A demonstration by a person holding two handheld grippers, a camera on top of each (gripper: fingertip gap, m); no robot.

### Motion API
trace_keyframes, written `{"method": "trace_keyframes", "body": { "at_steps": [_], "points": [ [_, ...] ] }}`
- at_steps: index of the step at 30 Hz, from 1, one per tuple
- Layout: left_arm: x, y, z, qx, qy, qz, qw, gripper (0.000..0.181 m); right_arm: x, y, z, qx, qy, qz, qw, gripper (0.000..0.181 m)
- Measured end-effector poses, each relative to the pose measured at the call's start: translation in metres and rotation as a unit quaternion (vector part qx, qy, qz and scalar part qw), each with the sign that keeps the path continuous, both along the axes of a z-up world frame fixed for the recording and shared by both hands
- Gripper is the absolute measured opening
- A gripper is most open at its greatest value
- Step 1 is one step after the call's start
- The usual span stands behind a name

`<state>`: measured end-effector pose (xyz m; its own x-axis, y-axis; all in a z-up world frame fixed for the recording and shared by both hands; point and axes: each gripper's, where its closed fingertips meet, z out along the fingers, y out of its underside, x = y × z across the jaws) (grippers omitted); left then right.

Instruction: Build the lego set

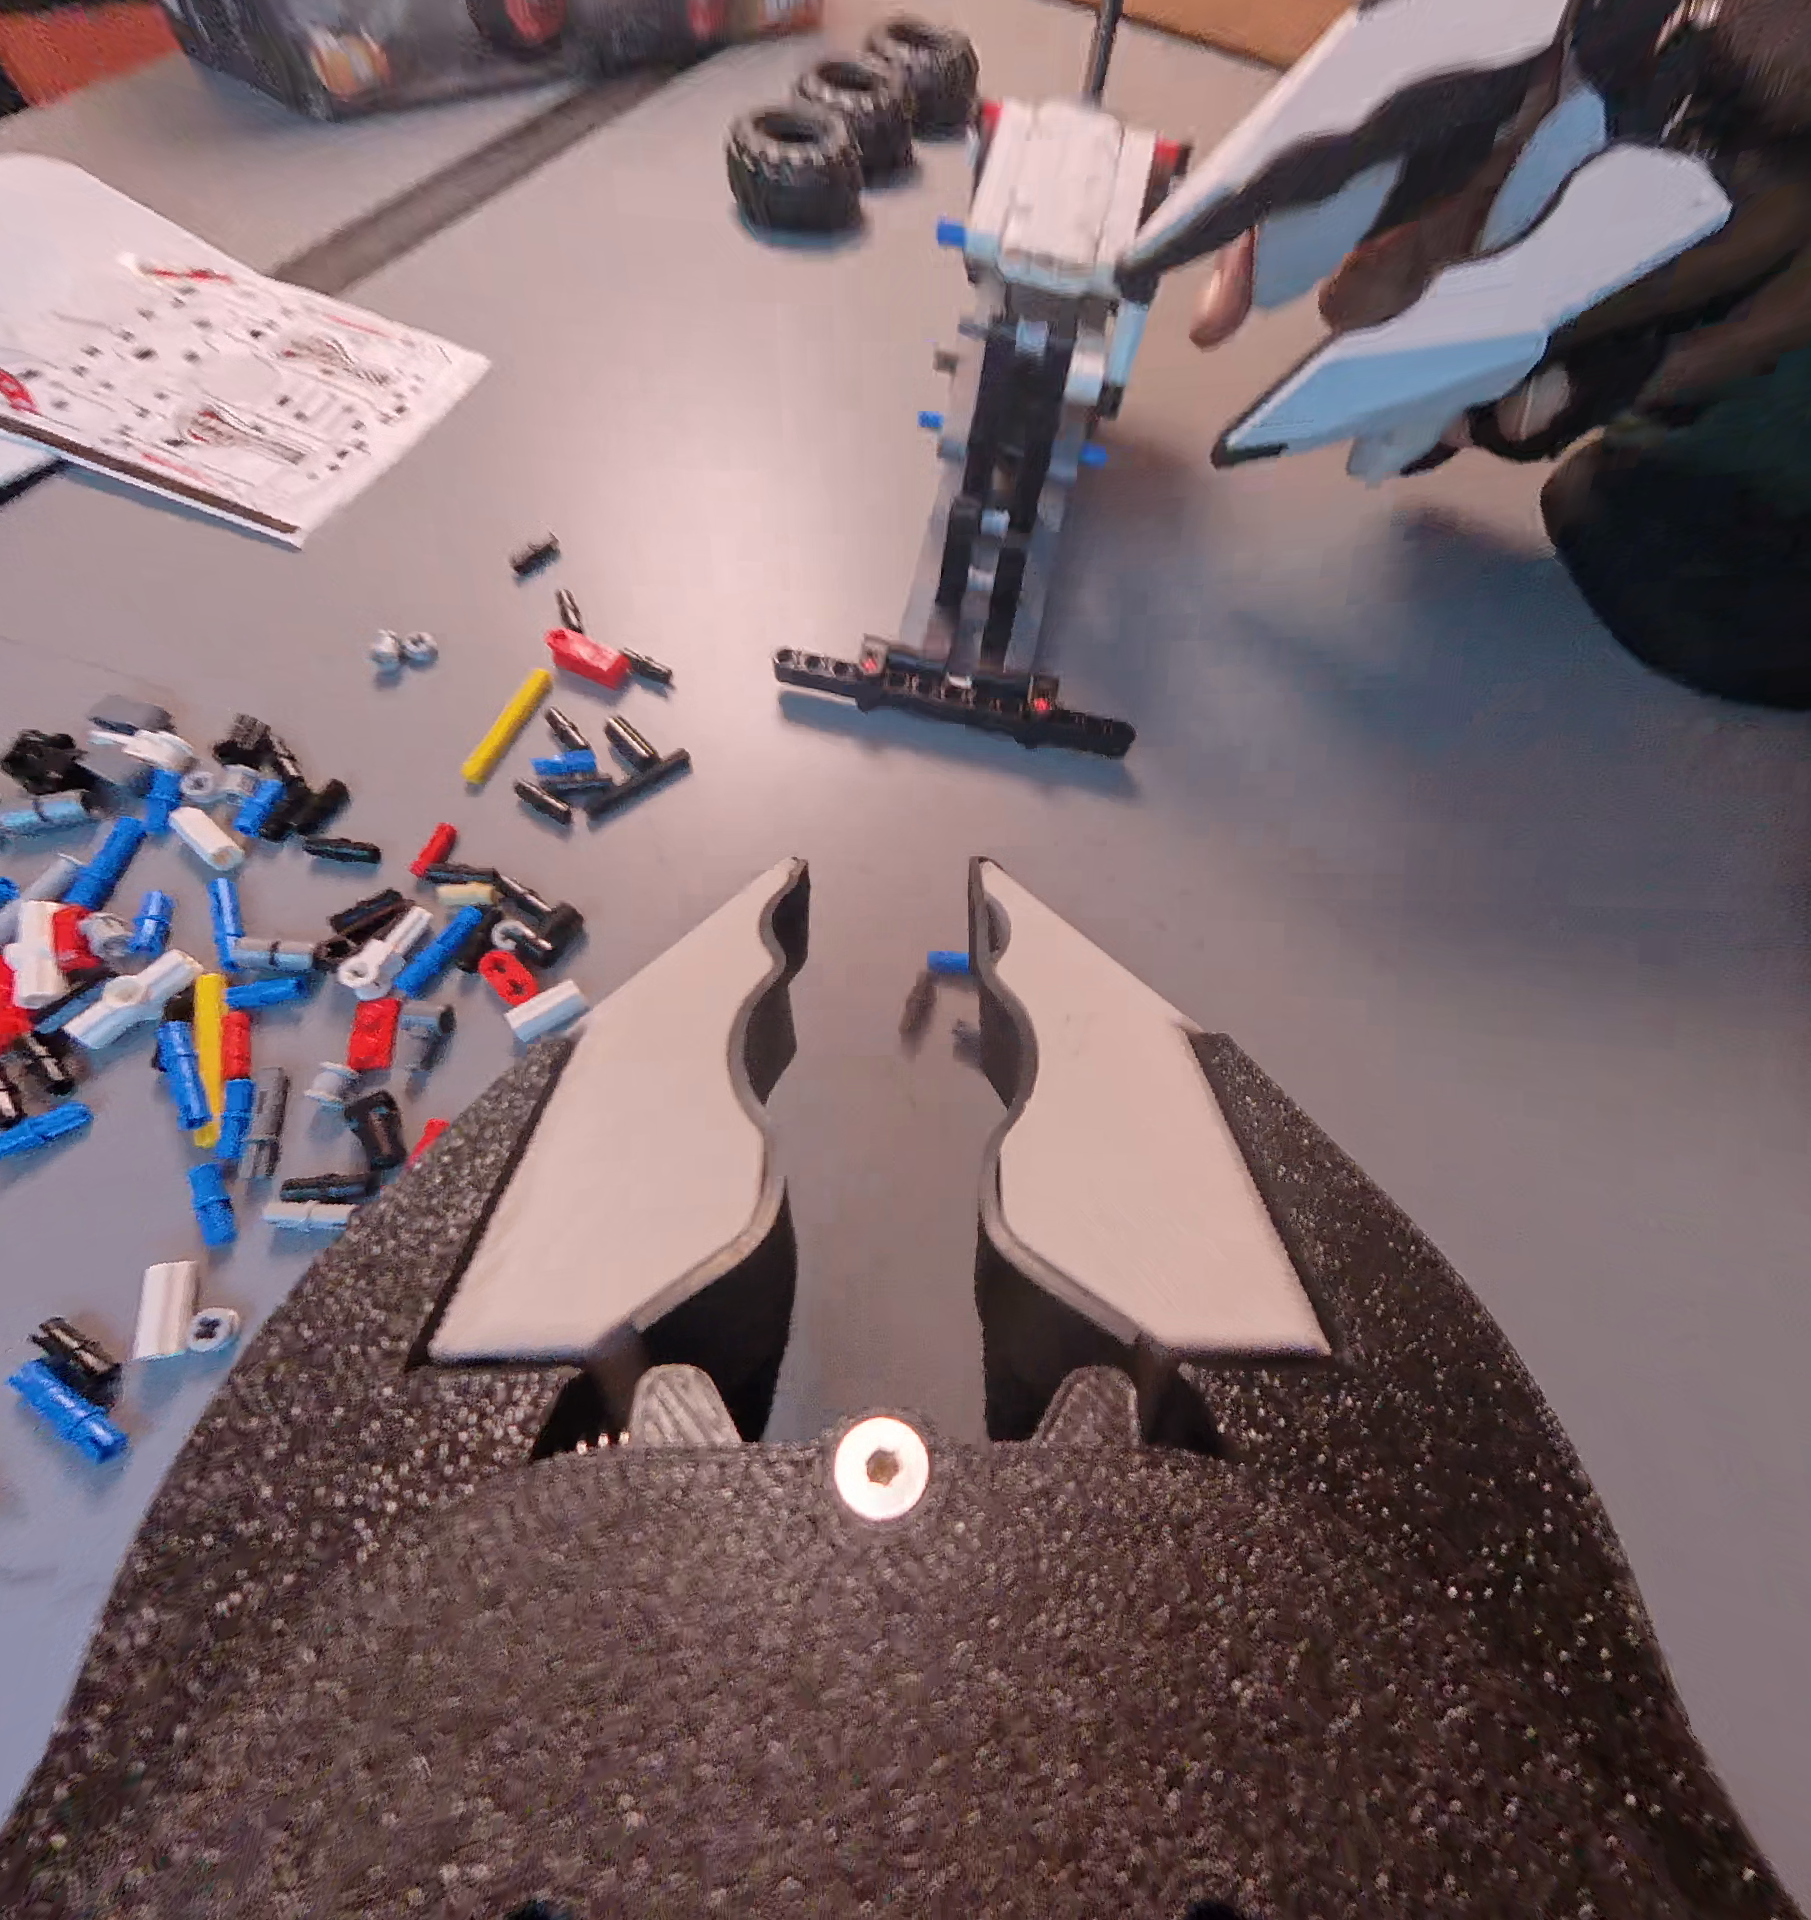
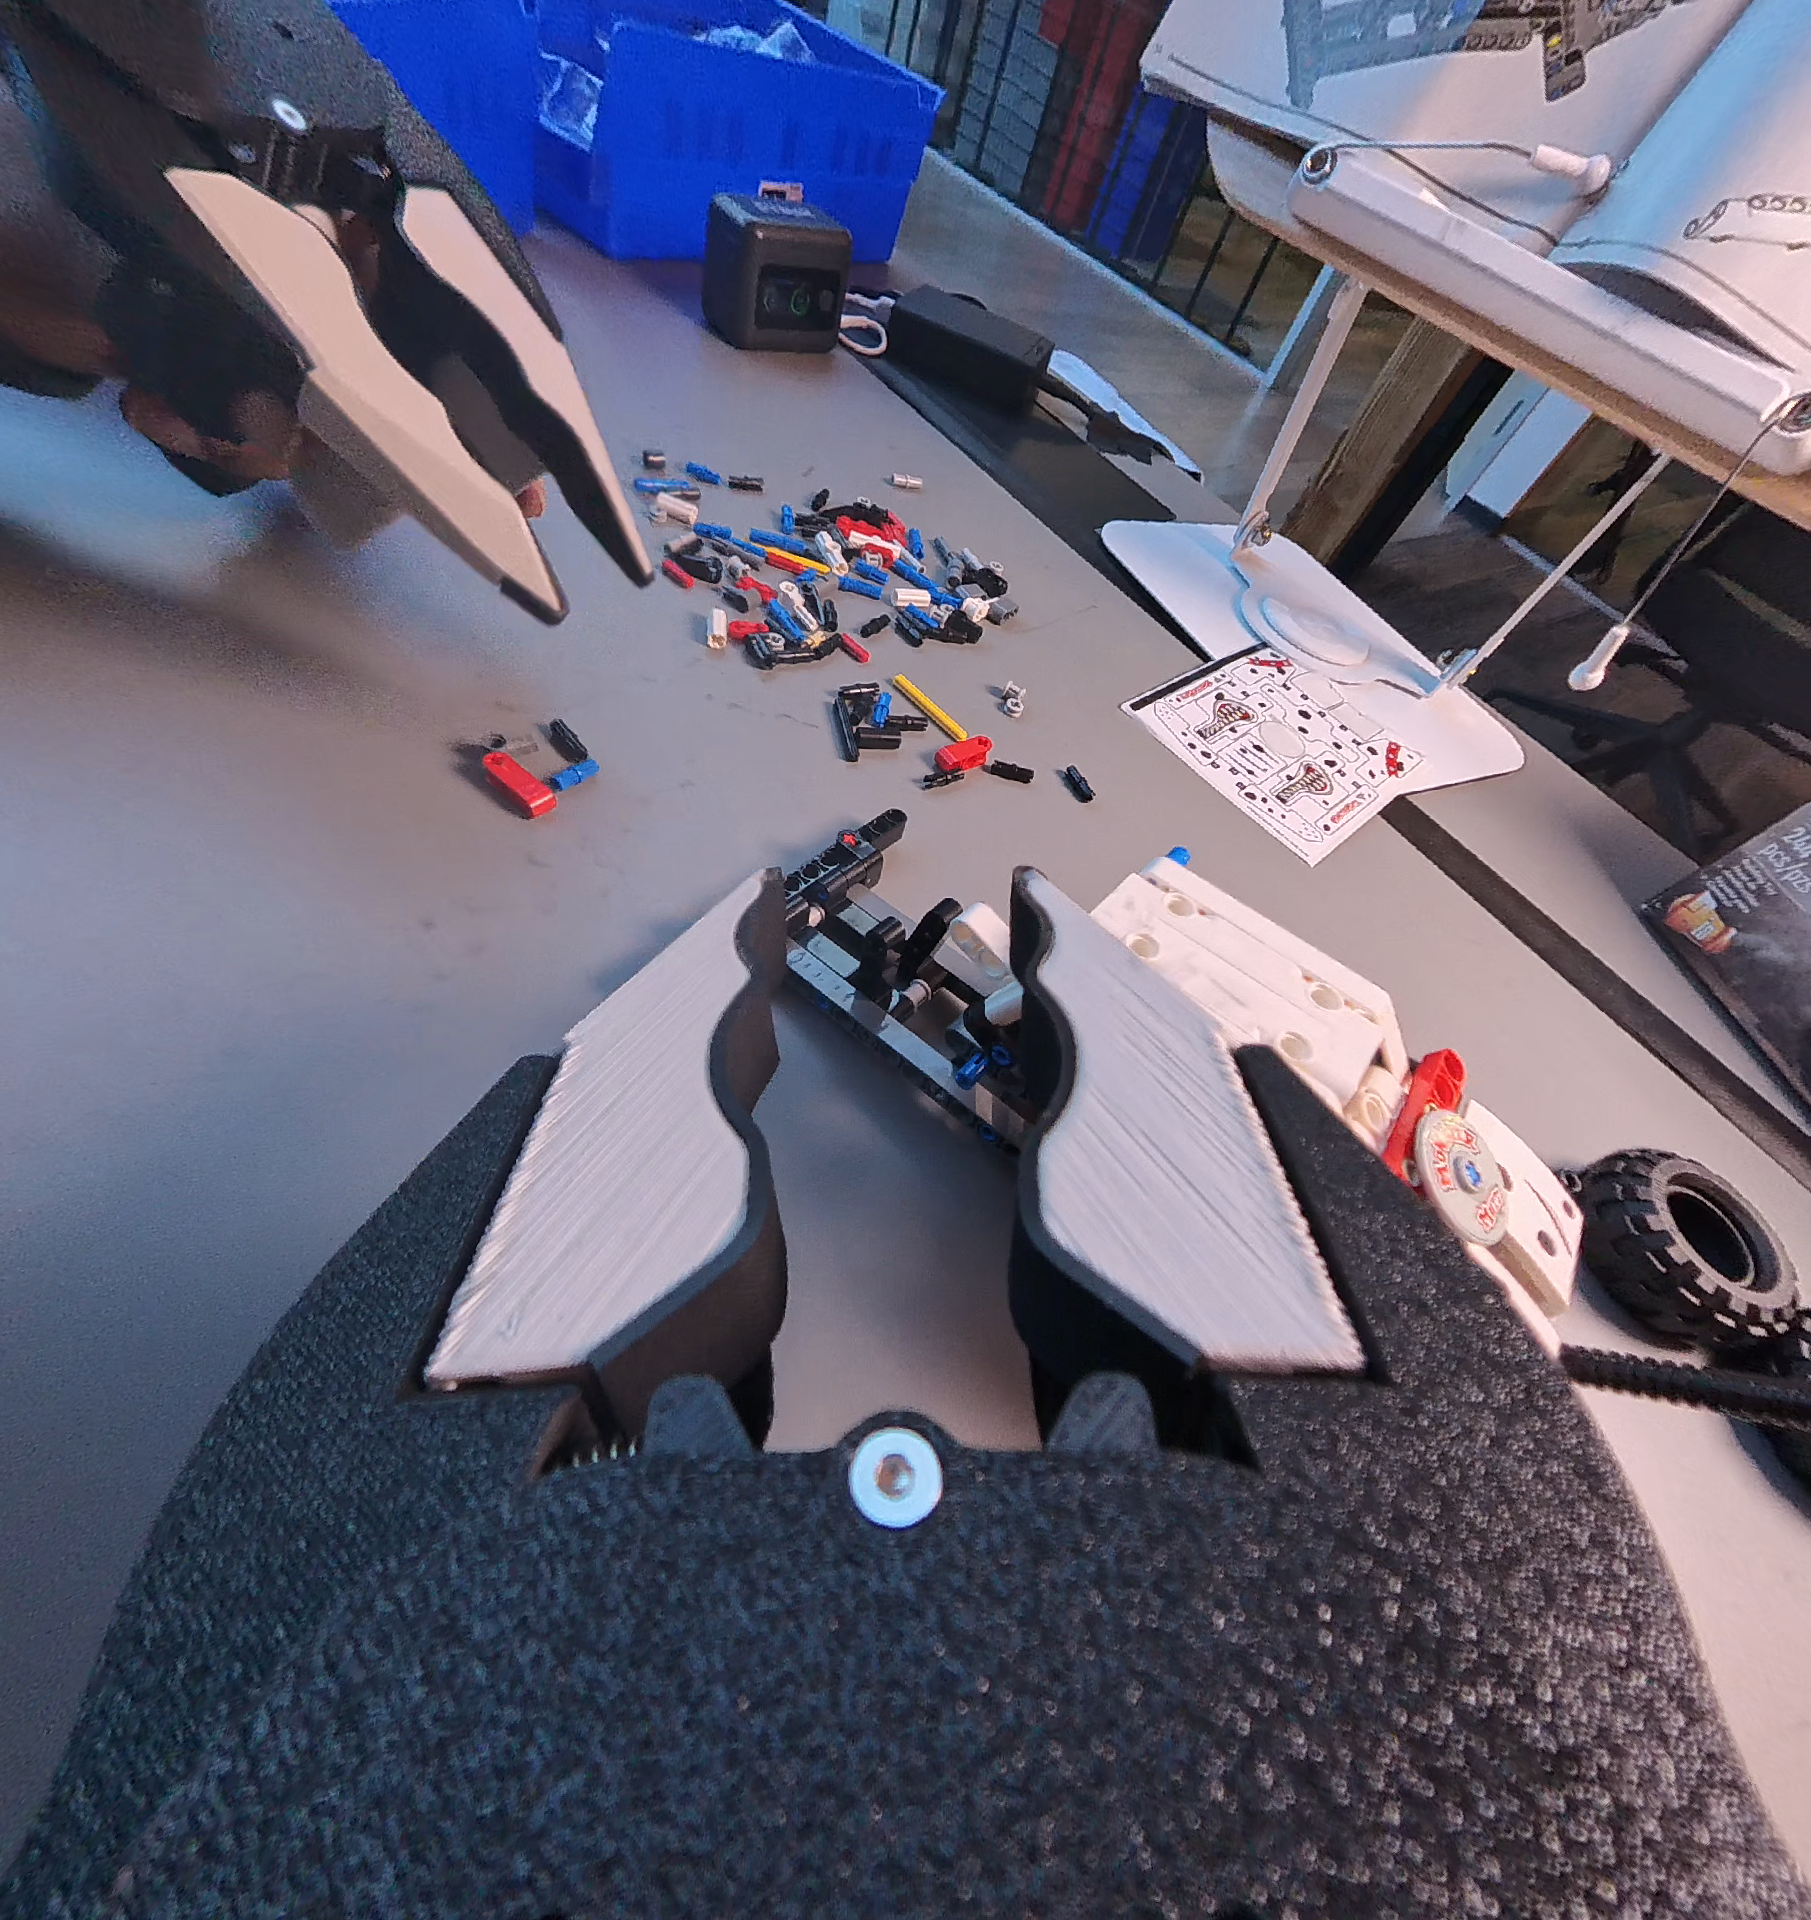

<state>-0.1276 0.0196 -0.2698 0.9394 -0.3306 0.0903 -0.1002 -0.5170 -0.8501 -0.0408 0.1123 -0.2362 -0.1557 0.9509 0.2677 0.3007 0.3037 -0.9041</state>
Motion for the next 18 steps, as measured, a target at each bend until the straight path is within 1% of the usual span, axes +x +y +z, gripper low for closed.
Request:
{"method": "trace_keyframes", "body": {
  "at_steps": [2,4,7,9,11,12,14,15,16,17,18],
  "points": [
    [-0.009,0.003,0.021,0.047,-0.011,0.027,0.998,0.033,0.001,-0.002,0.006,-0.005,0.010,0.001,1.000,0.043],
    [-0.017,0.001,0.049,0.103,-0.026,0.049,0.993,0.038,0.001,-0.003,0.010,-0.010,0.016,0.003,1.000,0.043],
    [-0.036,-0.014,0.091,0.180,-0.023,0.092,0.979,0.043,0.001,-0.005,0.009,-0.009,0.014,0.004,1.000,0.043],
    [-0.059,-0.036,0.123,0.225,0.000,0.140,0.964,0.043,0.000,-0.006,0.008,-0.007,0.012,0.006,1.000,0.043],
    [-0.091,-0.071,0.155,0.255,0.040,0.208,0.943,0.041,0.000,-0.008,0.008,-0.005,0.012,0.008,1.000,0.043],
    [-0.111,-0.093,0.168,0.259,0.060,0.248,0.932,0.040,0.000,-0.010,0.009,-0.005,0.012,0.009,1.000,0.043],
    [-0.153,-0.138,0.183,0.235,0.088,0.316,0.915,0.041,0.000,-0.012,0.010,-0.005,0.014,0.012,1.000,0.043],
    [-0.178,-0.162,0.183,0.203,0.098,0.356,0.907,0.041,0.000,-0.013,0.011,-0.006,0.015,0.013,1.000,0.043],
    [-0.200,-0.183,0.178,0.159,0.109,0.383,0.903,0.041,0.001,-0.013,0.011,-0.006,0.015,0.014,1.000,0.043],
    [-0.220,-0.201,0.169,0.111,0.117,0.396,0.904,0.040,0.001,-0.014,0.011,-0.005,0.016,0.016,1.000,0.043],
    [-0.237,-0.217,0.154,0.058,0.122,0.403,0.905,0.039,0.001,-0.015,0.012,-0.004,0.017,0.016,1.000,0.043]
  ]
}}
